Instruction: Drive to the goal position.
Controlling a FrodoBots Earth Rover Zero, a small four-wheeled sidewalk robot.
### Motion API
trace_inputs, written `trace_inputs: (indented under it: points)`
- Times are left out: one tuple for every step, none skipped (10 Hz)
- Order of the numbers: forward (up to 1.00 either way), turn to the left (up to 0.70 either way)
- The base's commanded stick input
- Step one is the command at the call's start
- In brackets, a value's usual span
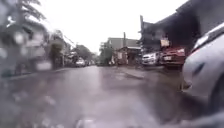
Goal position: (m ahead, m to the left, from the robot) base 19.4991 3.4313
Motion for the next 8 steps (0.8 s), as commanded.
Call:
trace_inputs:
  points:
    - [1.00, 0.00]
    - [1.00, 0.00]
    - [1.00, 0.00]
    - [1.00, 0.00]
    - [1.00, 0.00]
    - [1.00, 0.00]
    - [1.00, 0.00]
    - [1.00, 0.00]
